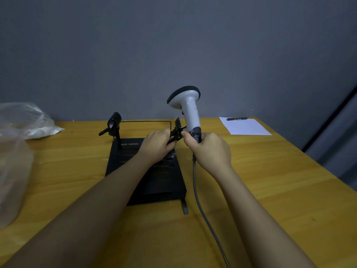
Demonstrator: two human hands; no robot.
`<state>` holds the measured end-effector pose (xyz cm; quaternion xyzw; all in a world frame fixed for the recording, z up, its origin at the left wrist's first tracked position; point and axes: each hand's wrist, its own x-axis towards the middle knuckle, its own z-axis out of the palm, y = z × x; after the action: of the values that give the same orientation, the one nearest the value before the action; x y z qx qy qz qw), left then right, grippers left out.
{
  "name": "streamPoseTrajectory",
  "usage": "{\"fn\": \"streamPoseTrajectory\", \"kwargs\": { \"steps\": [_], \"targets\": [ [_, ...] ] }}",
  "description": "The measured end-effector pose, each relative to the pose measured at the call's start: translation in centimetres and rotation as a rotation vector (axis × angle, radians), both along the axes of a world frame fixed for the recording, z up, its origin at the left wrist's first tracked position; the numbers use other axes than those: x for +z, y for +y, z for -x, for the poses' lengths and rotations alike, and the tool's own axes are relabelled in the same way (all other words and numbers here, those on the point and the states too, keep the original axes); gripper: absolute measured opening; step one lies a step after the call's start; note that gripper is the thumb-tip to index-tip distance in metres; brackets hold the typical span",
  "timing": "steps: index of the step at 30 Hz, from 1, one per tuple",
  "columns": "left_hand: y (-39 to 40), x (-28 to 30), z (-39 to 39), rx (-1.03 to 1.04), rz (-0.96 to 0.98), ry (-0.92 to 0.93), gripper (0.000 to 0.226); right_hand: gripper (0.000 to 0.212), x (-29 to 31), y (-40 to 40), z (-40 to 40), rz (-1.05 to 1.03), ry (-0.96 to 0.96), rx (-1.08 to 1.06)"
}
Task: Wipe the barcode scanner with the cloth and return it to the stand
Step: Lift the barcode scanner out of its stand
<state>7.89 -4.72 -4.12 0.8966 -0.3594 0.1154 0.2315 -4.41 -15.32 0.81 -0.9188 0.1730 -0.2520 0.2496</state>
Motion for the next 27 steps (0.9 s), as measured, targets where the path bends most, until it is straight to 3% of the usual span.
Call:
{"fn": "streamPoseTrajectory", "kwargs": {
  "steps": [7,10,12,14,21,27],
  "targets": [
    [0.7,2.2,1.0,0.063,-0.132,-0.072,0.026,0.057,1.3,0.2,1.5,-0.031,-0.038,0.026],
    [1.2,3.0,1.5,0.100,-0.226,-0.057,0.055,0.061,1.9,0.4,2.5,-0.031,-0.039,0.049],
    [1.9,3.6,2.4,0.117,-0.198,-0.023,0.082,0.062,2.1,0.7,3.2,-0.050,-0.041,0.071],
    [2.9,4.5,3.7,0.125,-0.121,-0.002,0.091,0.062,2.2,1.0,4.1,-0.064,-0.043,0.092],
    [9.3,6.2,9.3,0.181,-0.009,0.036,0.075,0.056,1.7,2.9,6.8,-0.149,-0.061,0.190],
    [15.8,5.2,12.8,0.262,0.048,0.216,0.059,0.055,0.8,7.0,7.1,-0.250,-0.096,0.320]
  ]
}}
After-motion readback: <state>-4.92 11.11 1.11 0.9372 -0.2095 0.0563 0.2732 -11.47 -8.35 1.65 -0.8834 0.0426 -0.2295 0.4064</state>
